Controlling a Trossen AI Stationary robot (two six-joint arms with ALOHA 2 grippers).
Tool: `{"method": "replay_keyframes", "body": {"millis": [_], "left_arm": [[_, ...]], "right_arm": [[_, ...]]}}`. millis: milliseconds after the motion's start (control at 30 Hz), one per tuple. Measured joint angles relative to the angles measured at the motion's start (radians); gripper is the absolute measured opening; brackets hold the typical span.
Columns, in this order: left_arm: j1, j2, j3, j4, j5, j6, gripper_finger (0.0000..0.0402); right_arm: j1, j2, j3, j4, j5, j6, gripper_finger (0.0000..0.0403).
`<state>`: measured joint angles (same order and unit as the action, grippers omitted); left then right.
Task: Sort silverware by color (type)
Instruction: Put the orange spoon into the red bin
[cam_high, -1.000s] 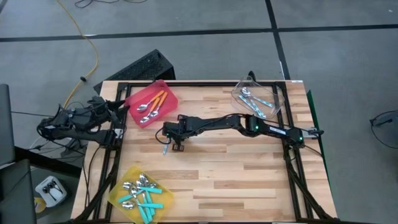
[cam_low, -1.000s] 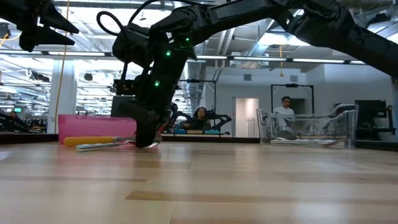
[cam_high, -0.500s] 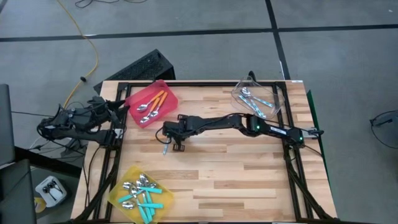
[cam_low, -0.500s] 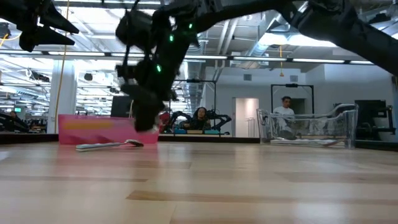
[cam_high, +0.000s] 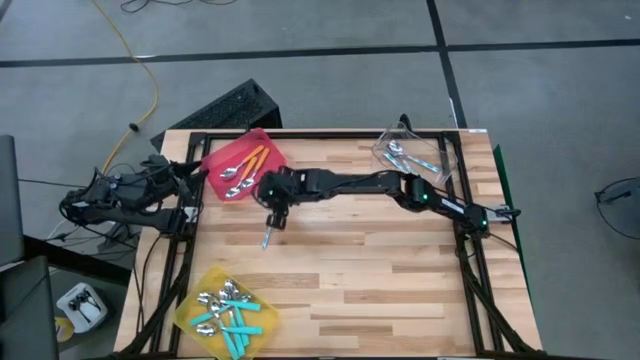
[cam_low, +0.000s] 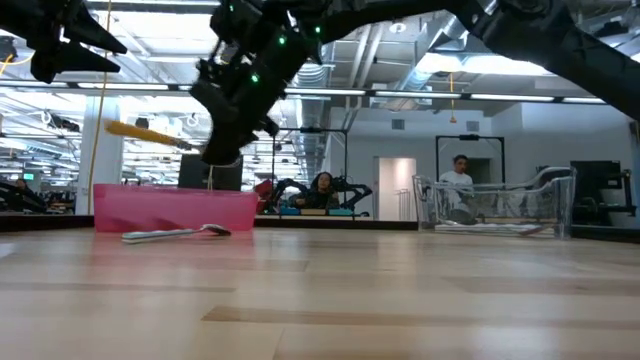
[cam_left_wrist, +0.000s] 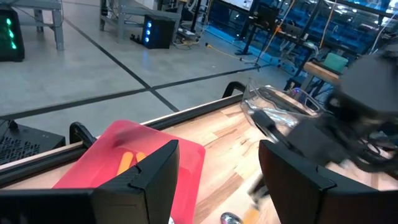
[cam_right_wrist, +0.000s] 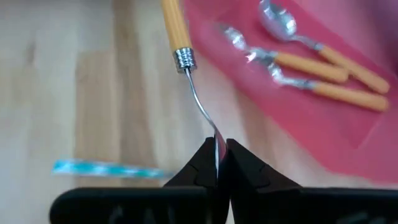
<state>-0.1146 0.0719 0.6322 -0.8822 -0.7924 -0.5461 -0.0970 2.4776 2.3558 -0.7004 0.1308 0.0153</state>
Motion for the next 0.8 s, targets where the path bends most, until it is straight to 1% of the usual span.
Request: {"method": "replay_keyframes", "body": {"millis": [300,467,667,800], "left_arm": [[0.0,0.0,0.0,0.0,0.0,0.0,0.0205],[0.0,0.0,0.0,0.0,0.0,0.0,0.0205],[0.0,0.0,0.0,0.001,0.0,0.001,0.0205],[0.0,0.0,0.0,0.001,0.0,0.001,0.0205]], "right_arm": [[-0.092,-0.005,-0.001,-0.02,-0.015,-0.078,0.004],[-0.16,-0.014,0.0,0.031,-0.03,-0.118,0.004],[-0.208,-0.014,0.0,0.113,-0.147,-0.119,0.004],[-0.222,-0.014,0.0,0.172,-0.198,-0.121,0.004]]}}
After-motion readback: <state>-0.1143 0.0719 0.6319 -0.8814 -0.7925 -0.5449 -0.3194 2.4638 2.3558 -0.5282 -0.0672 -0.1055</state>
